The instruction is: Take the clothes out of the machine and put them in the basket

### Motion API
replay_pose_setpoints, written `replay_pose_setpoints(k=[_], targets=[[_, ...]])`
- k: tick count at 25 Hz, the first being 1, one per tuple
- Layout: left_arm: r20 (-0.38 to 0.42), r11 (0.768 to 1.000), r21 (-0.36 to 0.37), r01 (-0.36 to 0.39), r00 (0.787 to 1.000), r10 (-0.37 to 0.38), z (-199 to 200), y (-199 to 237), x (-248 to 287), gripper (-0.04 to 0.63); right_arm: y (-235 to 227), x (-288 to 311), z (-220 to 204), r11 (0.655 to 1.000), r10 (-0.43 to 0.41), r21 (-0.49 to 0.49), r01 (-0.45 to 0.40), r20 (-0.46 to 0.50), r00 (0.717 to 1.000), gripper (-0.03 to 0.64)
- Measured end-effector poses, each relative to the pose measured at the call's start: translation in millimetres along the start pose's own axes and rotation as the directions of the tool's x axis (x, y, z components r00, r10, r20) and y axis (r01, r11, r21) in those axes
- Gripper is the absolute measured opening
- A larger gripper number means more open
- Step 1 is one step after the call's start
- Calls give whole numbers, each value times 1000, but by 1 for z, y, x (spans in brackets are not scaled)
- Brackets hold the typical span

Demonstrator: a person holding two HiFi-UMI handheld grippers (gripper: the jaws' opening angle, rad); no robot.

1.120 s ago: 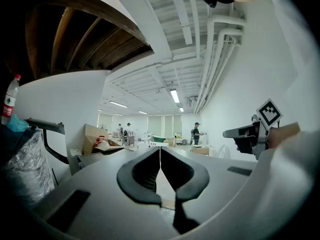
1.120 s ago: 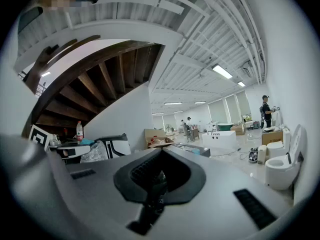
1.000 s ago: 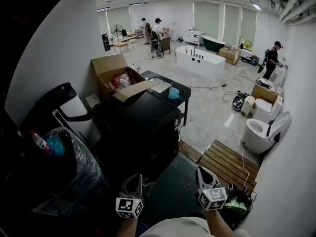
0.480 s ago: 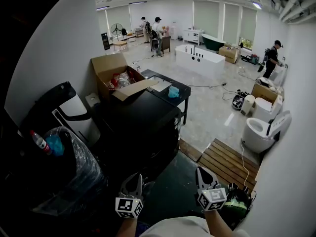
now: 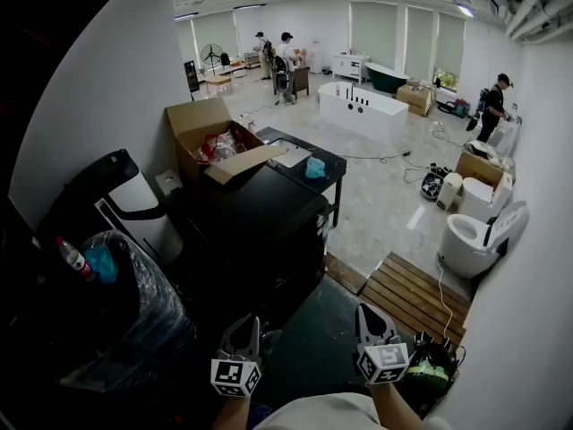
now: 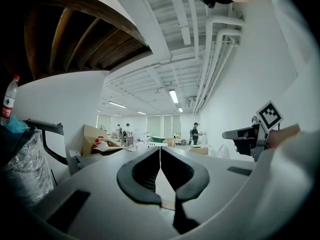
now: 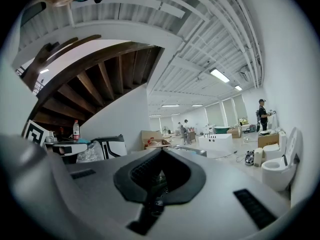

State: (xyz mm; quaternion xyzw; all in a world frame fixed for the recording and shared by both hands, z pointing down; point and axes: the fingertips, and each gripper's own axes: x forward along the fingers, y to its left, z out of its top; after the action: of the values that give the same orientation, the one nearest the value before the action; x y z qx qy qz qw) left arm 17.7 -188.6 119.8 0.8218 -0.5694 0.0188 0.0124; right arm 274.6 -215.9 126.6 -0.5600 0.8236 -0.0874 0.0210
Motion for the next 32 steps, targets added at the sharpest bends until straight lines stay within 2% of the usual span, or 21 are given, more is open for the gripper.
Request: replay_pose_setpoints(k=[9, 11, 21, 25, 28, 32], targets=[[-7, 1000, 2, 2, 1000, -2, -1, 1, -2, 20, 4, 0, 0, 1000, -1, -4, 1, 9, 1000, 14], [-8, 1000, 2, 4, 1000, -4, -1, 0, -3, 20, 5, 0, 0, 1000, 0, 0, 0, 10, 1000, 74], [-9, 1000, 1, 20, 1000, -19, -3, 0, -1, 21, 8, 4, -3, 1000, 5, 8, -5, 10, 1000, 213], [-8, 1000, 3, 24, 1000, -24, -4, 0, -1, 21, 11, 8, -7, 1000, 17, 11, -17, -1, 1000, 299], [-9, 1000, 4, 29, 1000, -29, -4, -1, -1, 21, 13, 10, -12, 1000, 24, 13, -24, -18, 1000, 391], [-10, 1000, 2, 30, 1000, -30, -5, 0, 1, 20, 14, 13, -13, 1000, 26, 11, -26, -20, 999, 437]])
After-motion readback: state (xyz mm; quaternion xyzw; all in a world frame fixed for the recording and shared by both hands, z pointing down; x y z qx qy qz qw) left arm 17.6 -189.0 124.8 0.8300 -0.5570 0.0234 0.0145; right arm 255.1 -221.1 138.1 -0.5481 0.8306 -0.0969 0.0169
